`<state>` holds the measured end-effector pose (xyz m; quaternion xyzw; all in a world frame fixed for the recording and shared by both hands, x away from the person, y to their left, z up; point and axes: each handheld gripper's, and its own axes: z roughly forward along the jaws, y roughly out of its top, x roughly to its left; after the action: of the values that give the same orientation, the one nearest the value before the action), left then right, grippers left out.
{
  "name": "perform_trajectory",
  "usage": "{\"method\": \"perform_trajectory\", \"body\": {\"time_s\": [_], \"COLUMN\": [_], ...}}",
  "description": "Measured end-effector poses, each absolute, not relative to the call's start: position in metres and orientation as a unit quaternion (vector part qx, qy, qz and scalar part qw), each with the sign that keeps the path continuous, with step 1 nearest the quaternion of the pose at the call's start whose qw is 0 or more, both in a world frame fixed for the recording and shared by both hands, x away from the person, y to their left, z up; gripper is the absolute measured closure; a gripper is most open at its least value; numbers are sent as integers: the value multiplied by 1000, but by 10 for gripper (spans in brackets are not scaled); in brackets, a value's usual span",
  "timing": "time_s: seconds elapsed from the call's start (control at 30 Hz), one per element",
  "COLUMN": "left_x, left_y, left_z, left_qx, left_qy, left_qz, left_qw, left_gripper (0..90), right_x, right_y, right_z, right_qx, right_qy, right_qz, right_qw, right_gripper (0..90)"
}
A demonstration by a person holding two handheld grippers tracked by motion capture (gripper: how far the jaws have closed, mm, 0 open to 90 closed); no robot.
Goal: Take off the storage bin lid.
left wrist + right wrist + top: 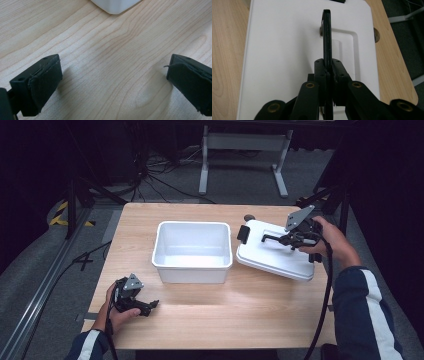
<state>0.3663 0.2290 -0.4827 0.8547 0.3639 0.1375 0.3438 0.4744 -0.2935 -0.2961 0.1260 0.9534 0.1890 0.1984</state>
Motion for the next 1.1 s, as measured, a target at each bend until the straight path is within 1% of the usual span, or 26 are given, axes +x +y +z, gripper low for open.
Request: {"method": "perform_trajectory", "body": {"time_s": [0.67,1.1], "left_x": [366,366], "left_y": [229,229], "left_z": [-483,-483], "left_qx": [855,855], "left_qy": [364,364], "left_qz": [137,137], "left_qw": [344,344], "left_gripper": [6,6], "right_x": [492,497], "right_y": [-284,-283], "right_z": [-345,-368], "right_qx": [141,153], "right_qy": [958,959], "right_qz": [182,178], "right_qw": [171,156], "right_gripper": [850,849]}}
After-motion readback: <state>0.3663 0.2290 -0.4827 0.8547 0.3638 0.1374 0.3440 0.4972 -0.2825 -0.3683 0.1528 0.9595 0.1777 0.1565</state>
